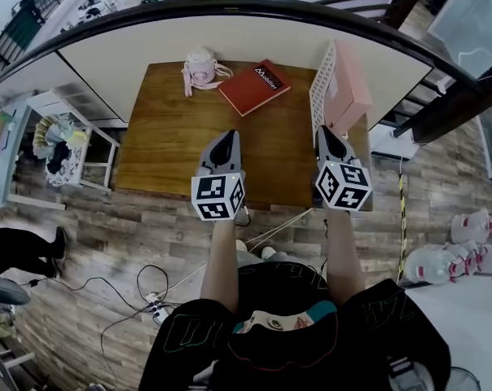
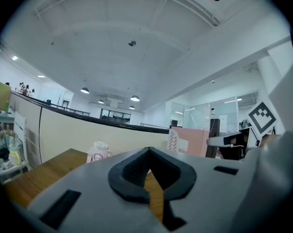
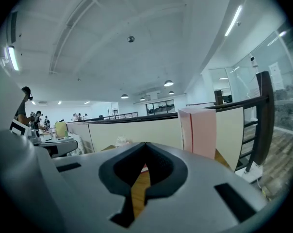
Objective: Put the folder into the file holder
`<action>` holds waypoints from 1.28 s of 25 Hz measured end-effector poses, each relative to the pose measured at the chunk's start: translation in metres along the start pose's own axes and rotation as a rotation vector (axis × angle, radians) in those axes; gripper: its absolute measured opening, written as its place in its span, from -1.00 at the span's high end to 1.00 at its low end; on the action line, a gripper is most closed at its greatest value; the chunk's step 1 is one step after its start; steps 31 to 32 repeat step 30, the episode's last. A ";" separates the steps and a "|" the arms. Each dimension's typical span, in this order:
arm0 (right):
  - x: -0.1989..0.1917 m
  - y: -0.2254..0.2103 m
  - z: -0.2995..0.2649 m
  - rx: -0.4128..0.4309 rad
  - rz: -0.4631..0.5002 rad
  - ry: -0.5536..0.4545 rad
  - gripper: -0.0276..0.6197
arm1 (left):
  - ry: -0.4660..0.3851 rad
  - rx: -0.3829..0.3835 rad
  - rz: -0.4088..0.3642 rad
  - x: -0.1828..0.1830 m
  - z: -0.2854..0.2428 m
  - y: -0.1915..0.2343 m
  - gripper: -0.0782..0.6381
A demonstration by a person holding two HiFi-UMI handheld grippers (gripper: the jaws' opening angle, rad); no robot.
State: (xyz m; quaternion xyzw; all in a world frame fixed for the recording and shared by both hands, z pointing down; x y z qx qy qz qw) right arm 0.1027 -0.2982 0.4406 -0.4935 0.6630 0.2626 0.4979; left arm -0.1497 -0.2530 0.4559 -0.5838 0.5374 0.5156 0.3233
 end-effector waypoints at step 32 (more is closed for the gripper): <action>0.043 0.072 -0.034 0.222 0.158 -0.073 0.91 | -0.151 0.171 -0.069 0.045 0.046 0.040 0.79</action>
Point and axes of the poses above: the fingertips, and each gripper's own axes: z backward along the fingers, y to its left, x out of its top, the point moved 7 cm from there along z, backward along the fingers, and after that the axes turned 9 degrees about y, right-handed, at the moved point
